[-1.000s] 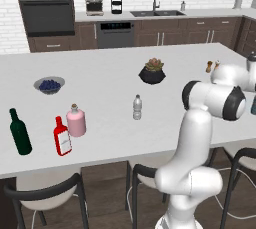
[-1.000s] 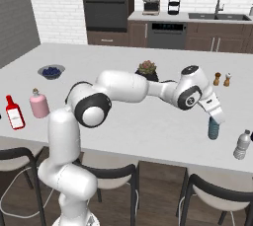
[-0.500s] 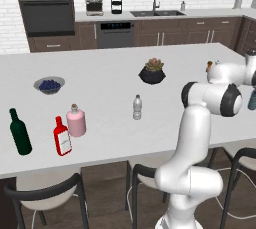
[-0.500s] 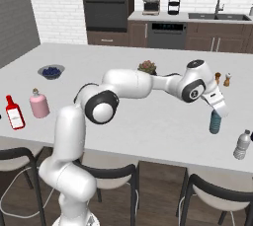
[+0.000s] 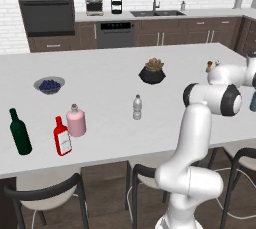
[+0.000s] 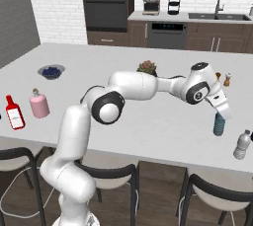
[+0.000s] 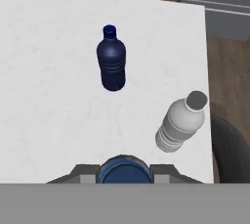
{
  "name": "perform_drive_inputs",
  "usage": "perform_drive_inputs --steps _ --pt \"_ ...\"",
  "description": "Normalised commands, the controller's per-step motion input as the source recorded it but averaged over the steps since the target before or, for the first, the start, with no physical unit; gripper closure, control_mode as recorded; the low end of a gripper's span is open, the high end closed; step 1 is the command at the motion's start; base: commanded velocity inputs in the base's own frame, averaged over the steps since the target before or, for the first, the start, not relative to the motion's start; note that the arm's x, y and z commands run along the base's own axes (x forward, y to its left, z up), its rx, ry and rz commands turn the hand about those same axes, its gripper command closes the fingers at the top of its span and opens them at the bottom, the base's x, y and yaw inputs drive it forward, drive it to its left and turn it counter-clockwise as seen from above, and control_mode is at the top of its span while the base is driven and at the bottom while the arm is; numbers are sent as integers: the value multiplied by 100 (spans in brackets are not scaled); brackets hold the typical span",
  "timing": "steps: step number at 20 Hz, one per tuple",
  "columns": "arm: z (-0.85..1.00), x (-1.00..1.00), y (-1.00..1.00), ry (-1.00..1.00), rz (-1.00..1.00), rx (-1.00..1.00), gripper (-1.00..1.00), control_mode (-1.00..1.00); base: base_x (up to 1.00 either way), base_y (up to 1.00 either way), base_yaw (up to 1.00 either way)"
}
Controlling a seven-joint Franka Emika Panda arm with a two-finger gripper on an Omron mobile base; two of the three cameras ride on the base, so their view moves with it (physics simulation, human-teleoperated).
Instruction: Move the plastic bottles in the middle to the plastics group, and the glass bottles in the middle to the glass group.
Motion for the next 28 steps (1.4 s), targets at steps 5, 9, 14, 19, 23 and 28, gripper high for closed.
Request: perform_drive_inputs --steps 5,9,14,19,23,28 --pt "-20 0 -15 -3 -5 0 100 -100 0 0 0" --pt "-6 0 -13 0 -6 0 100 -100 0 0 0" --pt "0 0 -9 0 -6 0 100 -100 0 0 0" --pt "0 0 -13 0 -8 0 100 -100 0 0 0" --pt "-6 0 -5 0 -7 0 100 -100 0 0 0" --pt "-36 0 0 0 -1 0 100 -100 0 0 0"
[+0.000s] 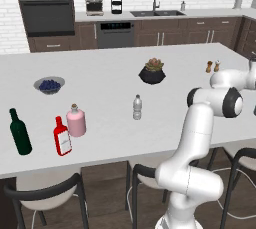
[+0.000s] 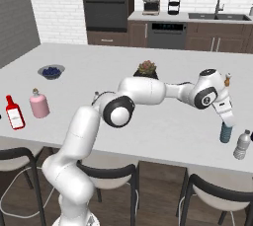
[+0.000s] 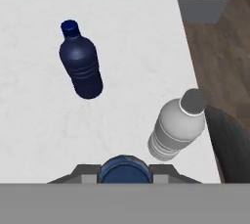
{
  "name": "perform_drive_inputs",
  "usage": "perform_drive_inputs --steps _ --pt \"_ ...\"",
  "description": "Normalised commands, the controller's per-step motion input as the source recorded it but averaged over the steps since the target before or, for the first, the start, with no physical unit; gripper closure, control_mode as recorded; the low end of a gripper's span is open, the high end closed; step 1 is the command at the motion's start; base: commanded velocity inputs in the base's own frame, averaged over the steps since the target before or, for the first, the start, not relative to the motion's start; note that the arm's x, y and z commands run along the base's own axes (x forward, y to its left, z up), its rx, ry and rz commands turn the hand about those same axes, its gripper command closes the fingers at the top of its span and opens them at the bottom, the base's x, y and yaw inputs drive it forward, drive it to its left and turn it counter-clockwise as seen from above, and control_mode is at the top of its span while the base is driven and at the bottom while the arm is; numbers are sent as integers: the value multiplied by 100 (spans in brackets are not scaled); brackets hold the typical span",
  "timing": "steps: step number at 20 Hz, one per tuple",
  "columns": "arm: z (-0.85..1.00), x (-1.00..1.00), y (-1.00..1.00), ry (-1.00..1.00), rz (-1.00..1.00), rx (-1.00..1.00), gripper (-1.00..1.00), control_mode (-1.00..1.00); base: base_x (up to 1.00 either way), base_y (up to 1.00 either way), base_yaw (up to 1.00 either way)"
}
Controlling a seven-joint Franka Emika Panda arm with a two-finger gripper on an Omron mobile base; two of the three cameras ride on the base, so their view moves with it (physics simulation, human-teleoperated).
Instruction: Move the plastic bottles in the middle to the plastics group, and the glass bottles in the middle to the glass group.
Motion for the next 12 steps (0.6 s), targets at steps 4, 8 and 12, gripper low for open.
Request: perform_drive_inputs --steps 4,8,12 --pt "-55 0 0 -2 0 0 100 -100 0 0 0" --pt "-40 0 0 -2 0 0 100 -100 0 0 0" --pt "-31 0 0 -1 0 0 100 -100 0 0 0"
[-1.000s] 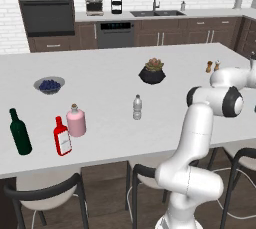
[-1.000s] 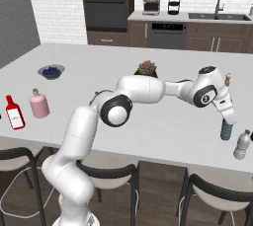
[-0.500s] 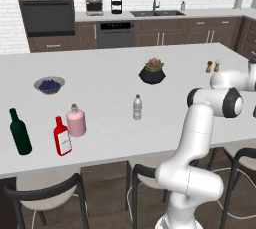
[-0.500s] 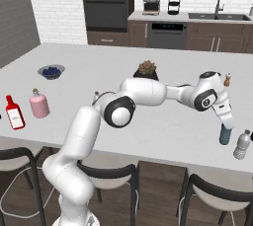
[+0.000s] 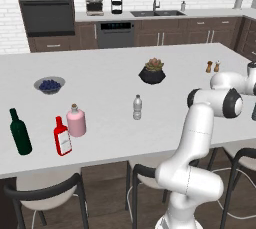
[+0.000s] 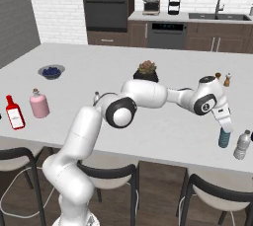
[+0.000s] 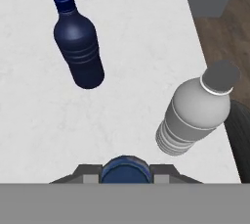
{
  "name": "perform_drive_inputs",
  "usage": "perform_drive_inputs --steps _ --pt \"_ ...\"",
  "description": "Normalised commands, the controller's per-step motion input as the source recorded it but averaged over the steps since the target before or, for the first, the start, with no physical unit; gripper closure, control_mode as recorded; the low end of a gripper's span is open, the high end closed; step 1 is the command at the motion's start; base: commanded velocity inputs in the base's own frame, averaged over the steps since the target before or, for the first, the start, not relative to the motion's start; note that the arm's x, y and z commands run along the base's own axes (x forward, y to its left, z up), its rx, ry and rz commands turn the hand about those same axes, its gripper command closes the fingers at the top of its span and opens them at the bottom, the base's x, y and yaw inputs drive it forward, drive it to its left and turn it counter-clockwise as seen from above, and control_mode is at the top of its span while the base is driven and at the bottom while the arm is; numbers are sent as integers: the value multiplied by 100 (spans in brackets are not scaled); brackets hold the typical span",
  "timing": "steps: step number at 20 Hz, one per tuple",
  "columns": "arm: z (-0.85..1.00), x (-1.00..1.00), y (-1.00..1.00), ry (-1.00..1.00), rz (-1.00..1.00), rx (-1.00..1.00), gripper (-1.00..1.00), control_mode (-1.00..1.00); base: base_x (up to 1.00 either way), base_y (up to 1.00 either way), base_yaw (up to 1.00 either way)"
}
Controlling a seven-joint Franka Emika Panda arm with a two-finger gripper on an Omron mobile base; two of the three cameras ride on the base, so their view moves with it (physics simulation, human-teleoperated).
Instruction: Move the plastic bottles in the middle to the plastics group, and the glass bottles in the middle to the glass group.
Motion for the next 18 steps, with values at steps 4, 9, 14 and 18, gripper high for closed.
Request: perform_drive_inputs --steps 4,9,14,18 --pt "-11 0 0 0 0 0 100 -100 0 0 0" --pt "0 0 0 0 0 0 -100 -100 0 0 0" --pt "0 5 0 0 0 0 -100 -100 0 0 0" --pt "0 1 0 0 0 0 -100 -100 0 0 0"
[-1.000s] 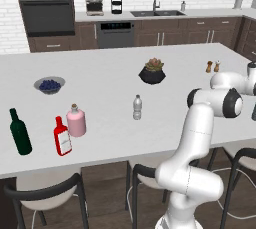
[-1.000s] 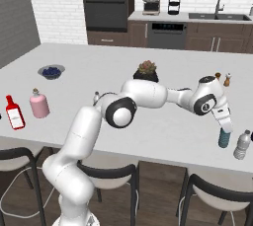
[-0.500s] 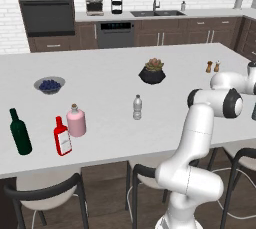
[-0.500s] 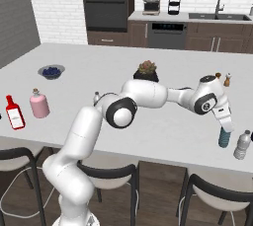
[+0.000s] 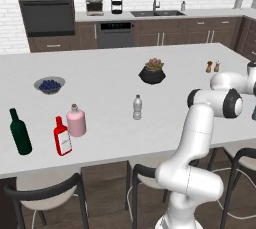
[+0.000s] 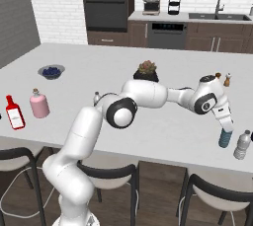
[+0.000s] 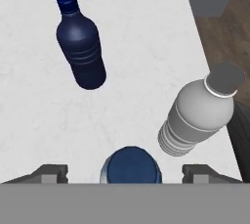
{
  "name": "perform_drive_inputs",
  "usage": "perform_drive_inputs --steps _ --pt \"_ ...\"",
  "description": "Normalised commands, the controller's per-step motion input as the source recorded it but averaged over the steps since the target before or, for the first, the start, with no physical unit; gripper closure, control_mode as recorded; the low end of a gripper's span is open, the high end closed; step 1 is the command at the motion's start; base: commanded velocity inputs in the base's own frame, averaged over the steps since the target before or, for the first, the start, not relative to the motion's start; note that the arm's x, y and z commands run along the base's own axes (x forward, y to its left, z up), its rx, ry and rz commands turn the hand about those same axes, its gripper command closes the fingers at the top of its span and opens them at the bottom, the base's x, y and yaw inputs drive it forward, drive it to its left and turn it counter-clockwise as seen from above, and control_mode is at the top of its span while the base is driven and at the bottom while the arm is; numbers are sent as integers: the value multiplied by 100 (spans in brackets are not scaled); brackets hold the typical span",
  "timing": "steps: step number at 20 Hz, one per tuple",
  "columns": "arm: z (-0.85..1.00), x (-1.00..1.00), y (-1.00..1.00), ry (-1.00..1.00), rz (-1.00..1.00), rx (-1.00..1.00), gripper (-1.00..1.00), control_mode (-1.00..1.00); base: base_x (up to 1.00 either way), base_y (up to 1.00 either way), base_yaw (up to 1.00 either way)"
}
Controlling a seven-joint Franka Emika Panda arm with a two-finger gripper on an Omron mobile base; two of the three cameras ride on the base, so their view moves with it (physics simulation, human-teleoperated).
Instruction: Move the plastic bottles in the middle to the plastics group, and the glass bottles in the middle to the glass group.
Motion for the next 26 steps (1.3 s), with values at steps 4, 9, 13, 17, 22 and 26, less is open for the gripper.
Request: perform_drive_inputs --steps 4,9,13,17,22,26 --pt "0 0 0 0 0 0 -100 -100 0 0 0" --pt "27 0 0 0 0 0 -100 -100 0 0 0" --pt "59 0 0 0 -1 0 -100 -100 0 0 0" --pt "55 -1 0 -1 -1 0 -100 -100 0 0 0" --pt "30 -28 18 -2 4 0 -100 -100 0 0 0" --pt "10 -29 43 -5 7 0 -100 -100 0 0 0"
